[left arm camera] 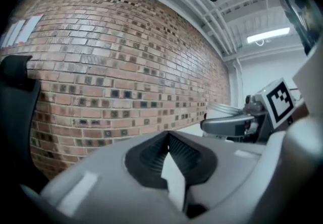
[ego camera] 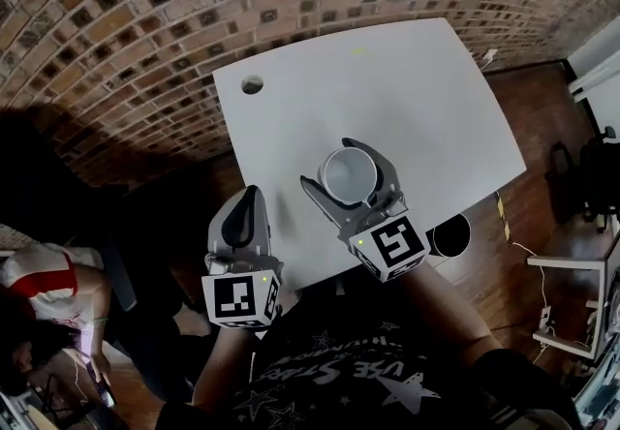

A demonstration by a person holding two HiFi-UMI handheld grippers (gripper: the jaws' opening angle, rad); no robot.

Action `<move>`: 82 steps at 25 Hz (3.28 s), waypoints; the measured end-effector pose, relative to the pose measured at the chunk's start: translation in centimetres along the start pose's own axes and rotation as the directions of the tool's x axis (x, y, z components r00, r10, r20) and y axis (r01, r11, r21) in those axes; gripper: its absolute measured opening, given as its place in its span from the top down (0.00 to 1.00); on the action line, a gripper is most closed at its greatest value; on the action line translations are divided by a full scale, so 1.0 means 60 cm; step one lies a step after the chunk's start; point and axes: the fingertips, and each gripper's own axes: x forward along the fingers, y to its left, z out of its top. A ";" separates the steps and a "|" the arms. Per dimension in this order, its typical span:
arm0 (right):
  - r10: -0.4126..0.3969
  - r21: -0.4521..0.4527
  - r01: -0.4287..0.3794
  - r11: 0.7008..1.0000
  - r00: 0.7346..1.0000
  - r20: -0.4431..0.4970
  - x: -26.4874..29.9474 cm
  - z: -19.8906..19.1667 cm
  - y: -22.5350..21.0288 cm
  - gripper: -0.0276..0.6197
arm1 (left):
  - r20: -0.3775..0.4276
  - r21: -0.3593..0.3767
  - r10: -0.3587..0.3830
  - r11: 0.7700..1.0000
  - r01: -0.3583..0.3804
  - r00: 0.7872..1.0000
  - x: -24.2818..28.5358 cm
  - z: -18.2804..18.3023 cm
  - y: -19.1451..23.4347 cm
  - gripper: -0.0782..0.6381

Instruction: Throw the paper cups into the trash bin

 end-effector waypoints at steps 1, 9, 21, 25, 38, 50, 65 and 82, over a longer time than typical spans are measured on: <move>-0.023 0.005 0.023 1.000 1.000 -0.002 -0.010 -0.002 -0.008 0.42 | 0.000 0.003 -0.022 1.000 0.022 1.000 0.003 0.000 -0.009 0.88; -0.173 0.067 0.173 0.983 0.985 -0.003 -0.094 -0.007 -0.082 0.42 | 0.010 0.032 -0.145 0.989 0.145 0.989 0.033 0.017 -0.102 0.88; -0.389 0.138 0.383 0.914 0.921 0.018 -0.338 -0.029 -0.271 0.42 | 0.000 0.101 -0.359 0.928 0.357 0.933 0.103 0.031 -0.392 0.88; -0.471 0.151 0.464 0.873 0.882 0.016 -0.457 -0.053 -0.347 0.42 | -0.022 0.127 -0.418 0.900 0.418 0.908 0.133 0.022 -0.517 0.88; -0.702 0.181 0.701 0.689 0.708 -0.069 -0.827 -0.164 -0.534 0.42 | -0.108 0.165 -0.678 0.709 0.686 0.727 0.190 -0.035 -0.960 0.88; -0.826 0.176 0.843 0.509 0.535 -0.178 -0.955 -0.284 -0.550 0.42 | -0.215 0.095 -0.797 0.558 0.824 0.565 0.226 -0.156 -1.124 0.88; -0.778 0.210 0.832 0.513 0.555 -0.295 -0.914 -0.564 -0.579 0.42 | -0.363 0.070 -0.795 0.498 0.864 0.487 0.287 -0.428 -1.135 0.88; -0.668 0.274 0.795 0.541 0.605 -0.434 -0.849 -0.852 -0.568 0.42 | -0.499 0.047 -0.701 0.565 0.824 0.509 0.325 -0.690 -1.102 0.88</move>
